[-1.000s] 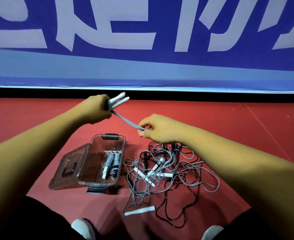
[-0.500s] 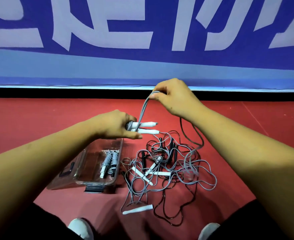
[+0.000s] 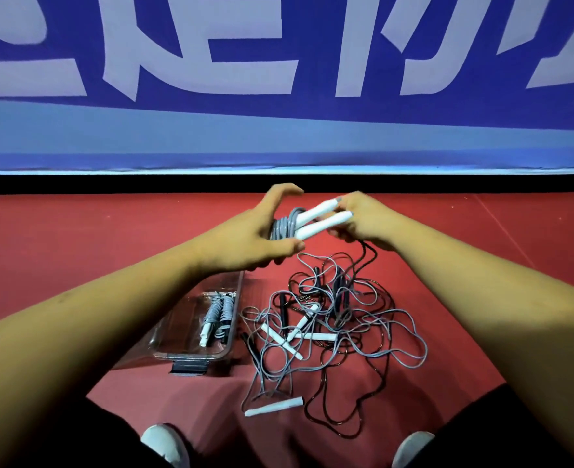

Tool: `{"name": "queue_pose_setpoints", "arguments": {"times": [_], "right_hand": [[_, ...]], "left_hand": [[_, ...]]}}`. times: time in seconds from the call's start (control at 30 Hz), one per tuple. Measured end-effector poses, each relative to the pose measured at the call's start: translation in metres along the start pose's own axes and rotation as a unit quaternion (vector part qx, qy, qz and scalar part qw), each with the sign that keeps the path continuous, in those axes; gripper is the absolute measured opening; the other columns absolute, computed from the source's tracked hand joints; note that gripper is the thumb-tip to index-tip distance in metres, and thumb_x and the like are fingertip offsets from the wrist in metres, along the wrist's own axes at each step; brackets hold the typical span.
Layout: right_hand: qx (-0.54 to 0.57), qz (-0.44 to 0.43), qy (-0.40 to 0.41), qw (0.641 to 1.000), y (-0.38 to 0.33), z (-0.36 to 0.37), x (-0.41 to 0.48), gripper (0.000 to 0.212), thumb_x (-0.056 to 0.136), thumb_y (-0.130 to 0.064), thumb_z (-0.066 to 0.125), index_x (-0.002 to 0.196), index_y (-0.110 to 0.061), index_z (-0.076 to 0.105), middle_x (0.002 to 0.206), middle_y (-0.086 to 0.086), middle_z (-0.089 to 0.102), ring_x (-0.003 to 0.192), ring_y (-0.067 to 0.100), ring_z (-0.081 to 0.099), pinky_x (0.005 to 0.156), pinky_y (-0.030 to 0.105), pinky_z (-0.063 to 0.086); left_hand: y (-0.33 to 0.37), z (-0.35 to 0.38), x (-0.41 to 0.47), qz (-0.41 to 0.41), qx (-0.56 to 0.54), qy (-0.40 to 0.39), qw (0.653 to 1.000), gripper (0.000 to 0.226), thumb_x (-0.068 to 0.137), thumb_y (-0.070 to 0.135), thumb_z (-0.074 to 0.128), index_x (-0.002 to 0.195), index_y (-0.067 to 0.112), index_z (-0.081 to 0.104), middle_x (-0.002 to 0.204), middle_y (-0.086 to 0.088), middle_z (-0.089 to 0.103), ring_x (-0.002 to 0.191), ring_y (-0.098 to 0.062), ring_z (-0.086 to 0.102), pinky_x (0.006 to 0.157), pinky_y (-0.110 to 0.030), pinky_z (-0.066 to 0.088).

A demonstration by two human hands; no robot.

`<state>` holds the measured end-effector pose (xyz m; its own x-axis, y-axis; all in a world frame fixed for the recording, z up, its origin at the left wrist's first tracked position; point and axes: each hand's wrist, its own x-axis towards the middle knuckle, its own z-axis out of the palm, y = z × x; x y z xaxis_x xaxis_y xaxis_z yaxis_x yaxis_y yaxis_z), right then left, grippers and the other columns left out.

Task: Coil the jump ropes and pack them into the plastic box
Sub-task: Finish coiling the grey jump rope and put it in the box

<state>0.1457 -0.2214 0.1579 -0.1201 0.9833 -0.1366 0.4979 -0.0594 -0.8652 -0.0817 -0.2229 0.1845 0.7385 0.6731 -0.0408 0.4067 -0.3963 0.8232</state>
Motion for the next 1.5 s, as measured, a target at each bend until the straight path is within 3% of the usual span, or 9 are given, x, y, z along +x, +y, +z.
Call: {"name": "queue_pose_setpoints", "arguments": {"times": [0.17,0.33,0.4,0.53,0.63,0.93,1.03,1.2,1.5], "right_hand": [[0.028,0.089,-0.175,0.98,0.001,0.024,-0.006,0.035,0.102,-0.031,0.045,0.082,-0.008,0.061,0.058,0.001,0.053,0.048,0.011,0.044,0.052,0.025,0.037],[0.043,0.037,-0.125,0.991,-0.019,0.044,-0.005,0.041,0.105,-0.032,0.038,0.079,-0.007,0.059,0.055,0.001,0.045,0.046,0.011,0.036,0.048,0.025,0.034],[-0.05,0.006,-0.097,0.994,-0.031,0.052,-0.009,0.031,0.103,-0.03,0.042,0.087,-0.008,0.058,0.057,-0.001,0.046,0.044,0.009,0.039,0.049,0.024,0.035],[-0.194,-0.035,0.017,0.98,-0.044,0.071,-0.009,0.018,0.095,-0.028,0.057,0.101,-0.011,0.051,0.085,0.001,0.054,0.077,0.02,0.051,0.066,0.03,0.036],[-0.25,-0.039,-0.004,0.967,-0.051,0.075,-0.013,0.011,0.093,-0.022,0.059,0.094,-0.012,0.057,0.093,0.003,0.058,0.087,0.025,0.054,0.069,0.031,0.037],[-0.321,-0.163,0.037,0.932,-0.076,0.07,-0.009,0.017,0.092,-0.028,0.057,0.079,-0.019,0.064,0.071,-0.002,0.057,0.072,0.025,0.055,0.062,0.034,0.046],[-0.311,-0.18,0.077,0.93,-0.072,0.064,0.001,0.018,0.091,-0.032,0.057,0.087,-0.02,0.07,0.086,0.0,0.07,0.083,0.026,0.062,0.074,0.039,0.052],[-0.25,-0.154,0.106,0.95,-0.058,0.044,0.018,0.016,0.083,-0.035,0.071,0.076,-0.022,0.065,0.077,-0.002,0.066,0.074,0.019,0.059,0.071,0.034,0.05],[-0.044,-0.061,-0.022,0.997,-0.04,0.026,0.022,0.01,0.084,-0.016,0.074,0.086,-0.006,0.073,0.068,0.011,0.063,0.056,0.009,0.049,0.055,0.022,0.039]], "left_hand": [[-0.007,-0.017,0.005,0.001,0.034,0.039,0.999,0.04,0.092,0.018,0.069,0.125,0.034,0.054,0.066,0.003,0.059,0.047,-0.009,0.043,0.045,-0.022,0.037],[-0.022,-0.035,0.01,-0.06,0.011,0.126,0.99,0.025,0.09,0.015,0.068,0.107,0.026,0.053,0.067,-0.006,0.06,0.048,-0.019,0.04,0.042,-0.024,0.033],[-0.027,-0.041,0.011,-0.083,0.015,0.157,0.984,0.024,0.089,0.016,0.069,0.103,0.023,0.051,0.068,-0.007,0.061,0.048,-0.02,0.041,0.042,-0.024,0.033],[-0.036,-0.052,0.009,-0.104,0.132,0.192,0.967,0.026,0.085,0.018,0.071,0.097,0.017,0.047,0.071,-0.002,0.066,0.042,-0.008,0.048,0.041,-0.021,0.036],[-0.043,-0.062,0.005,-0.132,0.21,0.196,0.949,0.03,0.081,0.015,0.072,0.097,0.014,0.047,0.079,-0.004,0.064,0.052,-0.012,0.052,0.047,-0.027,0.038],[-0.047,-0.051,0.003,-0.175,0.349,-0.011,0.92,0.028,0.081,0.015,0.072,0.098,0.021,0.05,0.085,-0.003,0.068,0.066,-0.024,0.065,0.06,-0.031,0.048],[-0.038,-0.042,0.005,-0.165,0.357,-0.103,0.914,0.024,0.081,0.026,0.078,0.078,0.023,0.055,0.059,0.014,0.057,0.064,-0.017,0.055,0.052,-0.019,0.038],[-0.033,-0.033,0.009,-0.126,0.295,-0.076,0.944,0.046,0.075,0.057,0.077,0.063,0.019,0.053,0.046,0.007,0.053,0.042,-0.005,0.046,0.045,-0.015,0.033],[-0.026,-0.033,-0.004,0.001,0.253,-0.061,0.966,0.03,0.085,0.032,0.074,0.071,0.024,0.049,0.054,0.007,0.047,0.048,-0.004,0.043,0.049,-0.018,0.03]]}}
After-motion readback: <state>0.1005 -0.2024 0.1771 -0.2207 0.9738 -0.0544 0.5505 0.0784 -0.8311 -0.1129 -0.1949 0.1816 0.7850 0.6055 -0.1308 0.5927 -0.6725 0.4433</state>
